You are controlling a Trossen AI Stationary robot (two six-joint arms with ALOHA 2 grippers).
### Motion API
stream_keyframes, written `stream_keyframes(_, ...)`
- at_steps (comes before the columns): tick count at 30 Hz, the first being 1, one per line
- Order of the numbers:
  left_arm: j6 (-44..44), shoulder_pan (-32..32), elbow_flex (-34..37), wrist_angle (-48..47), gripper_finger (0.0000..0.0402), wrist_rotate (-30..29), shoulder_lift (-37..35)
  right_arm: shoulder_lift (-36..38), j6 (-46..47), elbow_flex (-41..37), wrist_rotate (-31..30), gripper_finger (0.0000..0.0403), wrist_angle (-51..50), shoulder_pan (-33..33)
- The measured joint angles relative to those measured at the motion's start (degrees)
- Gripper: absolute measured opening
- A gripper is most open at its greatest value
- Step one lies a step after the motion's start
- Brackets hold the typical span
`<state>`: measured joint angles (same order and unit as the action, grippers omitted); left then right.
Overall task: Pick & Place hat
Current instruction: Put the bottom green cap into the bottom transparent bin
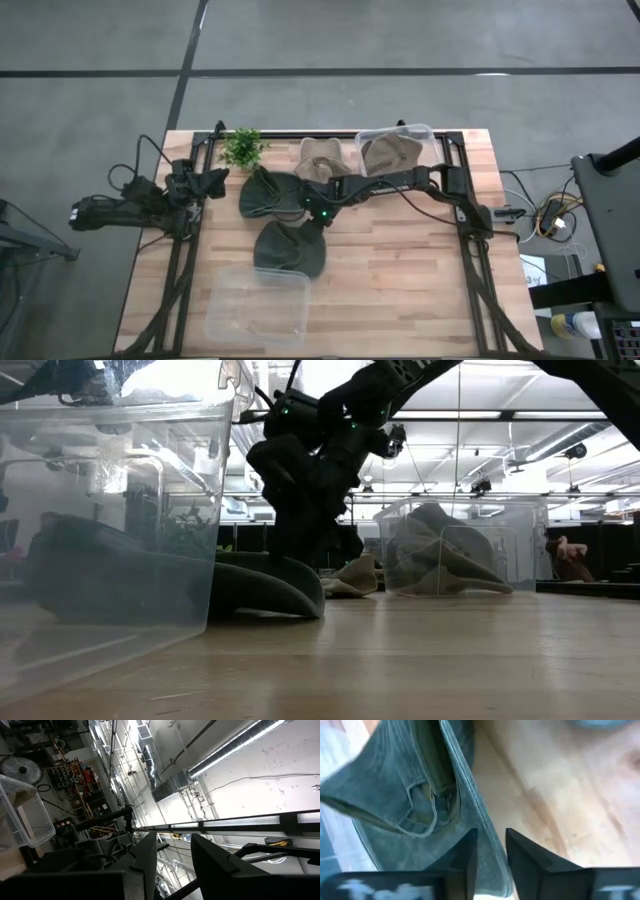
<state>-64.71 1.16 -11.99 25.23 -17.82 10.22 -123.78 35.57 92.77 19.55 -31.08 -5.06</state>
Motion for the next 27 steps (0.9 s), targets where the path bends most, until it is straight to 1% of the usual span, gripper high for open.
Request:
stream_keyframes(4, 0.0, 0.0, 0.0, 0.0, 0.0113, 0.0, 0.0, -0.4, -0.1, -0.1, 0.7, 0.0033, 0.0, 0.2)
stream_keyframes(5, 0.0, 0.0, 0.0, 0.0, 0.0113, 0.0, 0.0, -0.3, -0.2, -0.1, 0.7, 0.0021, 0.0, 0.2)
stream_keyframes(6, 0.0, 0.0, 0.0, 0.0, 0.0113, 0.0, 0.0, -0.1, -0.2, -0.1, 0.7, 0.0017, 0.1, 0.2)
stream_keyframes(13, 0.0, 0.0, 0.0, 0.0, 0.0113, 0.0, 0.0, 3.1, -0.4, -0.1, -0.2, 0.0013, -0.2, -0.3)
stream_keyframes(18, 0.0, 0.0, 0.0, 0.0, 0.0113, 0.0, 0.0, 6.5, -2.9, 0.5, -0.1, 0.0013, -2.8, -1.0)
stream_keyframes(23, 0.0, 0.0, 0.0, -0.1, 0.0113, 0.0, 0.0, 9.2, -4.7, 3.3, -0.2, 0.0012, -6.5, -1.9)
stream_keyframes(27, 0.0, 0.0, 0.0, -0.2, 0.0113, 0.0, 0.0, 11.1, -6.1, 6.2, -1.5, 0.0012, -9.0, -2.4)
